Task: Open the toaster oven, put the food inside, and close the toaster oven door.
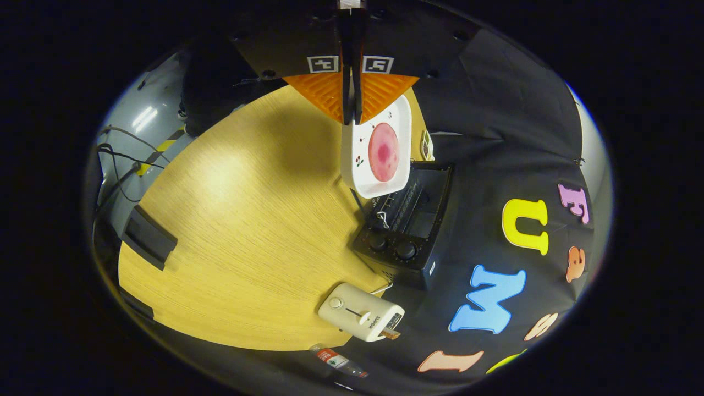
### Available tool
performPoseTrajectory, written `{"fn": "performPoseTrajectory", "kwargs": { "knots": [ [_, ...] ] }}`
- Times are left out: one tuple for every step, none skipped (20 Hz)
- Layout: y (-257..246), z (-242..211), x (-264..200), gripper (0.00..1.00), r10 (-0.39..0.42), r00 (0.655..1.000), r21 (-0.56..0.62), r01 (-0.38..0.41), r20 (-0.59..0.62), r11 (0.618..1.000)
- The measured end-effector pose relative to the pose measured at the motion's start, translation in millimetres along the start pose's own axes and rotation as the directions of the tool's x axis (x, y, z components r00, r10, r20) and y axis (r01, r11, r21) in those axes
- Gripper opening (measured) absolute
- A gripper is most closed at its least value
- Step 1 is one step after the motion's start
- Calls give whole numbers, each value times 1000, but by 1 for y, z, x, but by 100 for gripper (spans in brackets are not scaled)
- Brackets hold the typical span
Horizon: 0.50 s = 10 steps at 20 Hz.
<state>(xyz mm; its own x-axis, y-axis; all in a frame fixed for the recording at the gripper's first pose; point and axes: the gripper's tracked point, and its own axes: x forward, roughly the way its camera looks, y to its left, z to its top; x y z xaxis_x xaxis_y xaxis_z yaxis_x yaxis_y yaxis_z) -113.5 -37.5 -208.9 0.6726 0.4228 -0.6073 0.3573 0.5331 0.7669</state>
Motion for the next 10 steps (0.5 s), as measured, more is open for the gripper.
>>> {"fn": "performPoseTrajectory", "kwargs": {
  "knots": [
    [10, 1, 5, 2, 13, 1000, -2, -13, 0, 1000],
    [20, 3, 11, 2, 26, 1000, -7, -26, -2, 1000],
    [29, 4, 19, 2, 34, 999, -18, -34, -10, 999],
    [37, 5, 28, 2, 38, 999, -30, -38, -19, 999],
    [45, 8, 38, 2, 38, 999, -38, -39, -25, 998],
    [53, 10, 48, 2, 41, 999, -44, -42, -31, 998],
    [60, 14, 60, 2, 46, 998, -47, -48, -36, 998],
    [67, 16, 71, 2, 49, 998, -48, -51, -39, 998],
    [72, 18, 83, 2, 46, 998, -50, -49, -45, 998],
    [75, 22, 95, 2, 43, 998, -47, -46, -52, 998]
  ]
}}
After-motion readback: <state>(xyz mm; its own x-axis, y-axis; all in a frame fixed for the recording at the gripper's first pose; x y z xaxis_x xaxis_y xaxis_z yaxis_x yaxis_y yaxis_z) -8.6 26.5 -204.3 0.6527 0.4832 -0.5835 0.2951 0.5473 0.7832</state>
